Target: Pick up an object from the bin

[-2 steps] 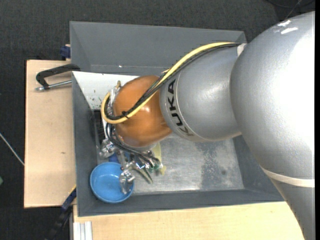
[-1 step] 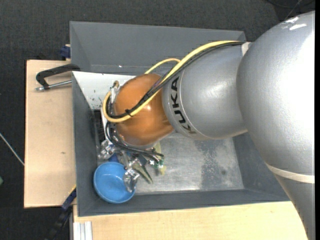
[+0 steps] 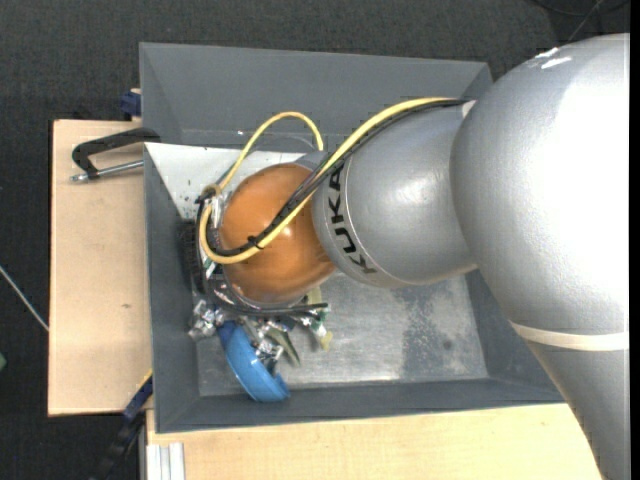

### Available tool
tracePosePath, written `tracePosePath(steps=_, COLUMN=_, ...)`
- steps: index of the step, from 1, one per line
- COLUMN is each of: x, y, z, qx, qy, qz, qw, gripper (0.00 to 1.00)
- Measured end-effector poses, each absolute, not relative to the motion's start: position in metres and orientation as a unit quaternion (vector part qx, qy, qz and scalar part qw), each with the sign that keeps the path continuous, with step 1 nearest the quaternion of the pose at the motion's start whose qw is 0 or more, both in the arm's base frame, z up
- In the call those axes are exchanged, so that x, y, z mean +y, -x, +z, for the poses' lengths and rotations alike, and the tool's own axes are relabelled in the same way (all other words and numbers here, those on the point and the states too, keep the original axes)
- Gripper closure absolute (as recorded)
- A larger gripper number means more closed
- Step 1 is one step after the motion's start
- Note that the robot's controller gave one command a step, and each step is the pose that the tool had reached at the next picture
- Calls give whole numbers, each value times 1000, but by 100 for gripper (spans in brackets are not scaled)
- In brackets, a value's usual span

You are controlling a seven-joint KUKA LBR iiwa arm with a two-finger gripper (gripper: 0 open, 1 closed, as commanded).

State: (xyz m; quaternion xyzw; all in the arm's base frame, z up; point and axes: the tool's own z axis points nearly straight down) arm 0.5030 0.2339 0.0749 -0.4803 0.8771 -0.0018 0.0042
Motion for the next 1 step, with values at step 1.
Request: tracePosePath(steps=1, x=235, y=-505, z=77, qx=878, qy=479, qz=0, qw=3, gripper=0)
